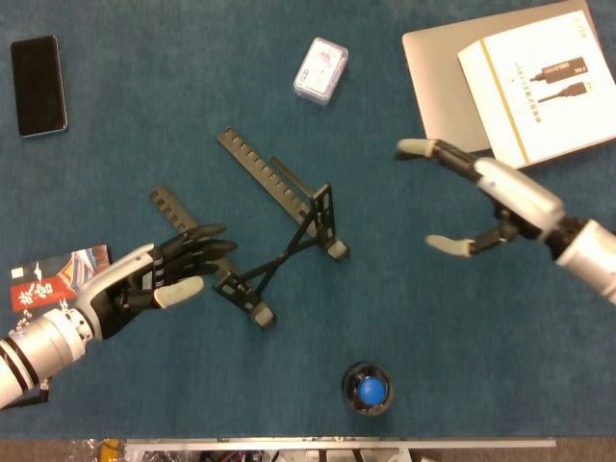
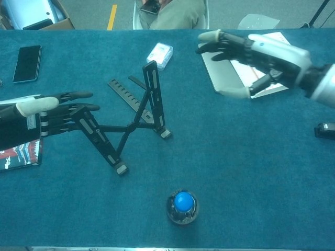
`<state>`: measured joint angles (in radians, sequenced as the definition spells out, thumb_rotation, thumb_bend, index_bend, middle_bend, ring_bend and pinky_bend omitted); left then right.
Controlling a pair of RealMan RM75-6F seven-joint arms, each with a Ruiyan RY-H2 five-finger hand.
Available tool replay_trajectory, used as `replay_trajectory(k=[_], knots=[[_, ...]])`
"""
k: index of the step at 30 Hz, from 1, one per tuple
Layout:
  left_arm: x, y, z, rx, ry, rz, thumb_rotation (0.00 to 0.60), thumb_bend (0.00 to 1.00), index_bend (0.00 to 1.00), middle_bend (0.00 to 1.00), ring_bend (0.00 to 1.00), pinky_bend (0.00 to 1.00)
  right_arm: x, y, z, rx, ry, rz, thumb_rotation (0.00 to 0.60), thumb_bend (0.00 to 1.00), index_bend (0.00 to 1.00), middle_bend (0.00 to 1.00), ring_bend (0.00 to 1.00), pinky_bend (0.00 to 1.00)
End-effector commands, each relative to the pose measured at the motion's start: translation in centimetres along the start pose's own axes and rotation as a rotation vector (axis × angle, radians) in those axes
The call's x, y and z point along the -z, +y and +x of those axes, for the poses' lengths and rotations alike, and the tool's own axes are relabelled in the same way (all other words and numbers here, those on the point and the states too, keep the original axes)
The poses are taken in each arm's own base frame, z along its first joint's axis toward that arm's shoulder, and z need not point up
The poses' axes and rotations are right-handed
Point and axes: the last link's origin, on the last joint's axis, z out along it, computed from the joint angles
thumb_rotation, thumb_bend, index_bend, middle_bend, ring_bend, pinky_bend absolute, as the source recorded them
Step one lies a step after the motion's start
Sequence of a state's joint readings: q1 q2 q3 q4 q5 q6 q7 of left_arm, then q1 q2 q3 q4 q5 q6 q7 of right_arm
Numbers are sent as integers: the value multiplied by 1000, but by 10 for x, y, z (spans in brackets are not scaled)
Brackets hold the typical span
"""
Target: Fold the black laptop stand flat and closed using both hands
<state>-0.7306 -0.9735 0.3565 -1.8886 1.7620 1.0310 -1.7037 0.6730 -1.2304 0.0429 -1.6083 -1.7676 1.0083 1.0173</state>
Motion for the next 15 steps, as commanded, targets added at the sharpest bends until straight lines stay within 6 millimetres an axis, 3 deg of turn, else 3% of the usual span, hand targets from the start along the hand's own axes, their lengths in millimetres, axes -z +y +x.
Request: replay_trajectory(k=[1, 15], knots=[[2, 0, 0, 1, 4, 1, 411, 250, 45, 115, 49, 56, -24, -1, -6, -68, -50, 13, 600, 288, 72, 164, 17, 94], [5, 0, 0, 10, 14, 3, 394, 251, 45, 114, 49, 55, -72, 2, -16, -270, -183, 21, 600, 298, 60, 199, 33, 94]])
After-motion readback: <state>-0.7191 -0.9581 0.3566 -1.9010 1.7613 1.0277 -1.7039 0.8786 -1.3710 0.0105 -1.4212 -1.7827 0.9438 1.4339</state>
